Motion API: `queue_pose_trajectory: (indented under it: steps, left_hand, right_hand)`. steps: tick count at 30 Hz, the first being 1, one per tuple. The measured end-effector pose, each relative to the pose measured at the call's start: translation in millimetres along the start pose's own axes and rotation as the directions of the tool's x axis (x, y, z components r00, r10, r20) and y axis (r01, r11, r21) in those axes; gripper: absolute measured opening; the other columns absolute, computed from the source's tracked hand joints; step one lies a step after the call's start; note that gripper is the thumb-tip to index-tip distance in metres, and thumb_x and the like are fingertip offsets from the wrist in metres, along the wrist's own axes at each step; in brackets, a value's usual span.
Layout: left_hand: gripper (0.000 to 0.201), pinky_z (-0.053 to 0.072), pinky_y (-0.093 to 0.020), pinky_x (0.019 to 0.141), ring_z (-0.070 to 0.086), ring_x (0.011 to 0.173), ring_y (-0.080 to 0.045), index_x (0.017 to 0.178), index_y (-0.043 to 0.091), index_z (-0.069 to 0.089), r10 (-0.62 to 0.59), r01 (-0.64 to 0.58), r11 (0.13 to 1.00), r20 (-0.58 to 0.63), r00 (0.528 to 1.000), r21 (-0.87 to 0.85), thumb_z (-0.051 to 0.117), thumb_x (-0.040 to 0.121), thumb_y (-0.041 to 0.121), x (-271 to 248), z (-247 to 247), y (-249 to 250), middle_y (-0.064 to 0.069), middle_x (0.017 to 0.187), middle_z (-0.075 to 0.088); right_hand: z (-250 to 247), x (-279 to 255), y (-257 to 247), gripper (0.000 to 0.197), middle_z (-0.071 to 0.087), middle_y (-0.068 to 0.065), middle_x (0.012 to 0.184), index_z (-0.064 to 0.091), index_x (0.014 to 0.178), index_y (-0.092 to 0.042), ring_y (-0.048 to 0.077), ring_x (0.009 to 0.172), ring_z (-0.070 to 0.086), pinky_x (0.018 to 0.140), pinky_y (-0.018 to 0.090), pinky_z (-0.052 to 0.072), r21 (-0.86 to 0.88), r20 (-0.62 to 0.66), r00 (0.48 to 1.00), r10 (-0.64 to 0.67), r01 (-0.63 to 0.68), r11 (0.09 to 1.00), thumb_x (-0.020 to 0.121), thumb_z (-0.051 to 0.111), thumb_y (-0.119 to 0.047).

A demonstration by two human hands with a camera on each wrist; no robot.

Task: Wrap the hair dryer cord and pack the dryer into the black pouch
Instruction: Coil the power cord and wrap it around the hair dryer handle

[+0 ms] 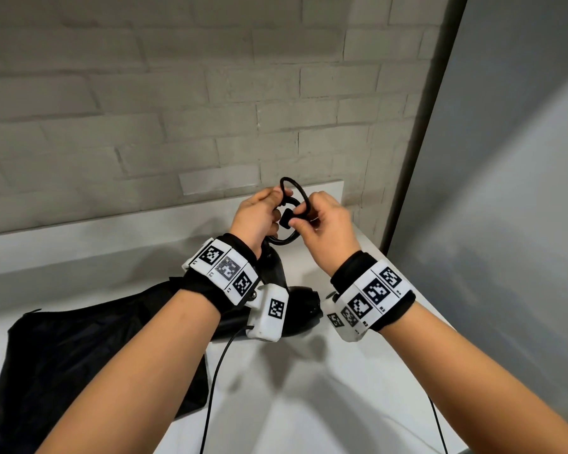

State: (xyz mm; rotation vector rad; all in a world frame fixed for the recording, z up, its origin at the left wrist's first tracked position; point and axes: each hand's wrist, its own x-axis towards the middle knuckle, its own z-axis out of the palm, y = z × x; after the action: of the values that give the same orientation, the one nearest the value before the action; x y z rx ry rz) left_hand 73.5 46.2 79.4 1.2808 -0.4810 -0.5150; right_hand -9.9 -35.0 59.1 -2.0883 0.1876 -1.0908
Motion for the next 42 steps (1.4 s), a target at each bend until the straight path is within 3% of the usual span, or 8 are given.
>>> queue_pose_trajectory:
  steps: [8, 13, 17, 19, 22, 30, 35, 42]
  left_hand:
    - [0.02, 0.02, -0.011, 0.031, 0.029, 0.031, -0.001, 0.087, 0.013, 0.062, -0.029, 0.029, 0.999, 0.039, 0.999, 0.013, 0.044, 0.095, 0.011, -5, 2, 0, 0.007, 0.053, 0.049]
    - [0.02, 0.022, -0.011, 0.031, 0.031, 0.032, -0.001, 0.087, 0.017, 0.061, -0.035, 0.03, 0.997, 0.075, 0.997, 0.072, 0.043, 0.095, 0.011, -6, 0, 1, 0.002, 0.063, 0.036]
    - [0.018, 0.021, -0.01, 0.031, 0.029, 0.031, -0.001, 0.095, 0.013, 0.06, -0.037, 0.032, 0.998, 0.093, 0.995, 0.053, 0.042, 0.097, 0.012, -4, -3, 2, 0.002, 0.059, 0.037]
    - [0.022, 0.019, -0.01, 0.031, 0.026, 0.029, -0.001, 0.09, 0.014, 0.06, -0.037, 0.03, 0.998, 0.112, 0.993, 0.058, 0.039, 0.098, 0.013, -3, -4, 3, 0.012, 0.046, 0.041]
    - [0.026, 0.015, -0.01, 0.03, 0.021, 0.026, -0.001, 0.082, 0.019, 0.057, -0.038, 0.034, 0.999, 0.116, 0.992, 0.04, 0.037, 0.099, 0.018, -2, -6, 3, 0.015, 0.034, 0.035]
    - [0.019, 0.019, -0.011, 0.031, 0.019, 0.026, 0.0, 0.076, 0.021, 0.057, -0.082, 0.06, 0.982, 0.12, 0.989, 0.177, 0.051, 0.094, 0.02, -2, -2, 5, 0.016, 0.033, 0.03]
    - [0.019, 0.017, -0.013, 0.032, 0.017, 0.027, -0.001, 0.072, 0.022, 0.057, -0.069, 0.049, 0.981, 0.098, 0.993, 0.188, 0.057, 0.088, 0.012, -2, -3, 5, 0.015, 0.034, 0.028]
    - [0.012, 0.023, -0.013, 0.032, 0.022, 0.027, -0.001, 0.08, 0.019, 0.063, -0.07, 0.052, 0.973, 0.073, 0.995, 0.224, 0.056, 0.088, 0.012, -1, -5, 3, 0.016, 0.035, 0.032]
  right_hand:
    - [11, 5, 12, 0.029, 0.041, -0.005, 0.078, 0.037, 0.083, -0.014, 0.004, 0.064, 0.039, 0.059, 0.007, 0.035, -0.144, -0.029, 0.995, 0.092, -0.095, 0.985, 0.074, 0.063, -0.006]
    - [18, 5, 15, 0.049, 0.054, 0.008, 0.118, 0.041, 0.125, -0.006, 0.011, 0.097, 0.051, 0.094, 0.027, 0.041, 0.136, 0.185, 0.963, 0.196, -0.223, 0.965, 0.079, 0.047, 0.009]
    - [15, 8, 16, 0.035, 0.055, -0.004, 0.089, 0.045, 0.121, -0.009, 0.014, 0.082, 0.05, 0.077, 0.024, 0.042, 0.241, 0.292, 0.928, 0.232, -0.306, 0.921, 0.087, 0.046, 0.002]
    - [8, 6, 20, 0.012, 0.046, -0.006, 0.073, 0.046, 0.099, -0.009, 0.012, 0.068, 0.044, 0.066, 0.024, 0.038, 0.087, 0.342, 0.907, 0.245, -0.291, 0.953, 0.09, 0.051, -0.016]
    - [-6, -3, 35, 0.036, 0.046, -0.005, 0.074, 0.042, 0.093, -0.008, 0.015, 0.072, 0.046, 0.069, 0.031, 0.037, -0.273, 0.505, 0.796, 0.333, -0.219, 0.937, 0.089, 0.046, -0.043]
    - [-27, -17, 69, 0.034, 0.059, -0.003, 0.092, 0.05, 0.099, -0.016, 0.03, 0.104, 0.054, 0.097, 0.048, 0.04, -0.516, 0.535, 0.681, 0.5, -0.206, 0.832, 0.096, 0.026, -0.039]
    - [-20, -12, 61, 0.023, 0.061, 0.006, 0.097, 0.059, 0.1, -0.014, 0.025, 0.095, 0.054, 0.094, 0.044, 0.043, -0.428, 0.497, 0.765, 0.409, -0.194, 0.883, 0.093, 0.041, -0.026]
    - [-8, -9, 35, 0.025, 0.045, -0.006, 0.073, 0.047, 0.088, -0.014, 0.0, 0.054, 0.051, 0.055, 0.01, 0.038, -0.009, 0.532, 0.8, 0.279, -0.323, 0.946, 0.093, 0.03, 0.004]
